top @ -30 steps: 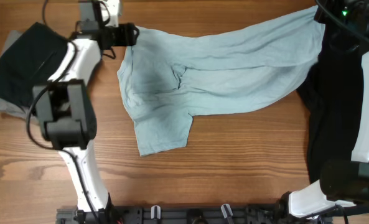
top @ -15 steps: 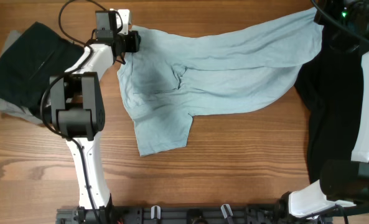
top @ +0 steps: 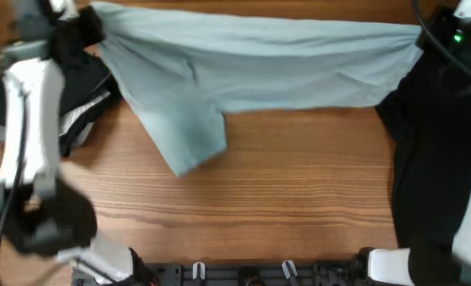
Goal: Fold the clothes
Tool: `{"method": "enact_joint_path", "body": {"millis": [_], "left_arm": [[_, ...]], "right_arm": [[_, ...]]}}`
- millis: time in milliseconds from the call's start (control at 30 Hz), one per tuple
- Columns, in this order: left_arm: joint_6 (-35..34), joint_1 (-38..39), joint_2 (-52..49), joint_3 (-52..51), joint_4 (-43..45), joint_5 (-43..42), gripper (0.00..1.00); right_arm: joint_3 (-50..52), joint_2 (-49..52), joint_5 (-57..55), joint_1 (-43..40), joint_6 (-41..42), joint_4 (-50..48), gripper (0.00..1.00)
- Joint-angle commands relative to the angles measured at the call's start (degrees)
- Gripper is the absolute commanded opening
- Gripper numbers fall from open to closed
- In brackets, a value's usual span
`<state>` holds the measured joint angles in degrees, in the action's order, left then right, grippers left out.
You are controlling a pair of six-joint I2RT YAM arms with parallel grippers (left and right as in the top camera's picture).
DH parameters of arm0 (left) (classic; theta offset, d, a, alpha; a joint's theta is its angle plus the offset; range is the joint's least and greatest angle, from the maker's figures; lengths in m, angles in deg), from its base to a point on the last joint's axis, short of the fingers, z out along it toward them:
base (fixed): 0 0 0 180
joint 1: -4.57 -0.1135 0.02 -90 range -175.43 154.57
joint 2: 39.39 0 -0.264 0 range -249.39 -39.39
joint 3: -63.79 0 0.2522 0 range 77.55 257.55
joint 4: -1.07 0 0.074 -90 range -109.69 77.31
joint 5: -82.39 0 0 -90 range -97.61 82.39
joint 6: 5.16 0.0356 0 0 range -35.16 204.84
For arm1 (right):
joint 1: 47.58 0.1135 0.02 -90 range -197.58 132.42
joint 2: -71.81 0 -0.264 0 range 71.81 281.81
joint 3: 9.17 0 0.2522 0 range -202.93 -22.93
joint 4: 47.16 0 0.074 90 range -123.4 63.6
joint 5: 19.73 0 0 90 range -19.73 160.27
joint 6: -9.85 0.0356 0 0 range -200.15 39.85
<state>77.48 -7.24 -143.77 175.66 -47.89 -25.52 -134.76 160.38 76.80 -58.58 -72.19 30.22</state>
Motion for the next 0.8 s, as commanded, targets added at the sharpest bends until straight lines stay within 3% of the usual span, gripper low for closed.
{"method": "enact_joint_path", "body": {"millis": [0,200,367,433,567,700,767], "left_arm": [[5.7,-1.3,13.9,0.5,-7.9,3.1,0.04],[5.7,-1.3,32.9,0.5,-18.3,17.0,0.04],[5.6,-1.3,42.2,0.5,-23.3,19.5,0.04],[5.6,-1.3,40.6,0.5,-24.3,19.1,0.04],[5.6,-0.5,28.0,0.5,-22.8,11.0,0.04],[5.6,1.5,20.6,0.5,-20.2,10.7,0.04],[5.6,1.6,21.8,0.5,-18.4,11.0,0.04]], "right_arm": [[-0.2,-6.5,-2.7,-1.1,1.0,1.9,0.04],[-0.2,-16.7,-2.8,-1.1,1.9,6.7,0.06],[-0.2,-19.2,-8.0,-1.1,2.5,15.3,0.07],[-0.2,-17.0,-8.0,-1.1,2.6,15.7,0.08],[-0.2,-5.0,-5.0,-1.1,2.4,15.5,0.08],[-0.2,7.5,18.9,-0.3,-8.7,20.3,0.21],[-0.2,12.0,22.9,3.1,-13.4,23.1,0.26]]}}
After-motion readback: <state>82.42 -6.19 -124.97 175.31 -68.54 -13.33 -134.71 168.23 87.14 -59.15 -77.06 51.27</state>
